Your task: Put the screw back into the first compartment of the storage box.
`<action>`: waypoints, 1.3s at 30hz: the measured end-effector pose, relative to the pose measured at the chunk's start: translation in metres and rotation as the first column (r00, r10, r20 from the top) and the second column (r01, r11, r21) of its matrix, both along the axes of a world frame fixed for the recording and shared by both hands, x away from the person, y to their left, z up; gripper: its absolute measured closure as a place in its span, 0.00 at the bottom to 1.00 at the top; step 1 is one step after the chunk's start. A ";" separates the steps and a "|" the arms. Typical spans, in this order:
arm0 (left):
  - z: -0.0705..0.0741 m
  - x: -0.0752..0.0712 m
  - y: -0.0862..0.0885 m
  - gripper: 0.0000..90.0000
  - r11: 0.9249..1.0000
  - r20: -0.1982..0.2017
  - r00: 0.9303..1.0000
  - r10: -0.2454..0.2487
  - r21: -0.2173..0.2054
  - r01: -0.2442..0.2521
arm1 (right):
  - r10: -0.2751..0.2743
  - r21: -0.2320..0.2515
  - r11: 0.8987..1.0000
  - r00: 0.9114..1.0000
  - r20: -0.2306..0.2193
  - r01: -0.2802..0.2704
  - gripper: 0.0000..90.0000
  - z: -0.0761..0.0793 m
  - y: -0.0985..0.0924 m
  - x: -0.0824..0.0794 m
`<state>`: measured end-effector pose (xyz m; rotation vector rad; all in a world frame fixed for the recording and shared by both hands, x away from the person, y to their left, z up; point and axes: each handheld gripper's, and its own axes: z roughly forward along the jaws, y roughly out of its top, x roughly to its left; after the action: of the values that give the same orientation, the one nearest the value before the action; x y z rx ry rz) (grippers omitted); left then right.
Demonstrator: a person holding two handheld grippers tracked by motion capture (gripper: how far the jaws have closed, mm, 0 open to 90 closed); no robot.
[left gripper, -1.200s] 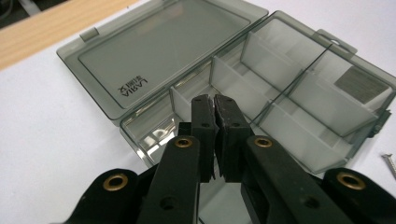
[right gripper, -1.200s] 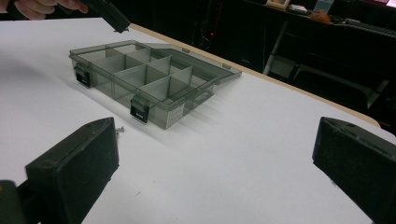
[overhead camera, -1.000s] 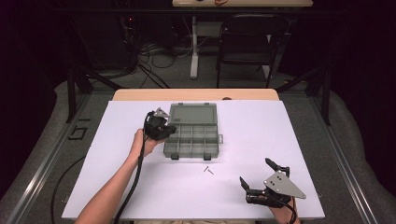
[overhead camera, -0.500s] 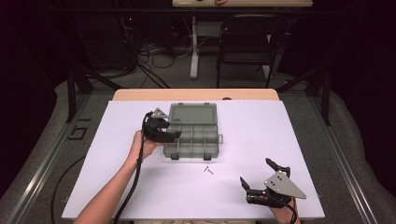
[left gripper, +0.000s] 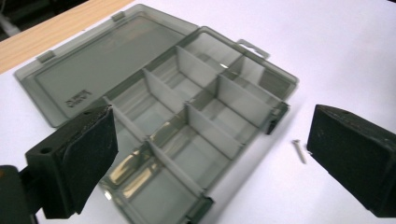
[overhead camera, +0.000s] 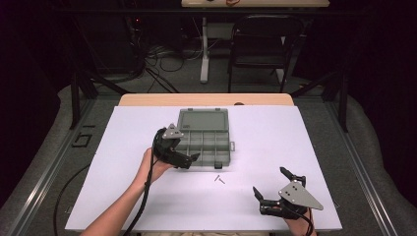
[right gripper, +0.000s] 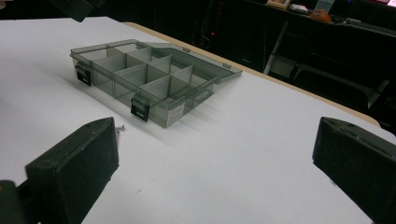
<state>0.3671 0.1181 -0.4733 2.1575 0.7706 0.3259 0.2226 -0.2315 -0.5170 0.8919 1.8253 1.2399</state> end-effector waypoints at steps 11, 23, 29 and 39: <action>-0.011 -0.019 -0.022 0.00 0.997 -0.058 0.996 -0.071 0.027 0.072 | 0.006 0.001 1.000 1.000 -0.005 -0.006 0.00 0.000 0.001 0.000; -0.032 -0.029 -0.048 0.16 0.984 -0.116 0.980 -0.163 0.058 0.170 | 0.009 -0.007 1.000 1.000 -0.006 -0.009 0.00 -0.001 0.001 0.001; -0.040 -0.030 -0.061 0.35 0.978 -0.129 0.975 -0.179 0.084 0.190 | 0.012 -0.018 1.000 1.000 -0.010 -0.013 0.00 -0.001 0.003 0.001; -0.061 -0.022 -0.077 0.68 0.974 -0.174 0.970 -0.171 0.117 0.192 | 0.017 -0.020 1.000 1.000 -0.012 -0.017 0.00 -0.002 0.003 0.001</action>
<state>0.3450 0.0414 -0.5346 2.3833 0.6491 0.1083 0.2237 -0.2283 -0.5187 0.8757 1.8548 1.2277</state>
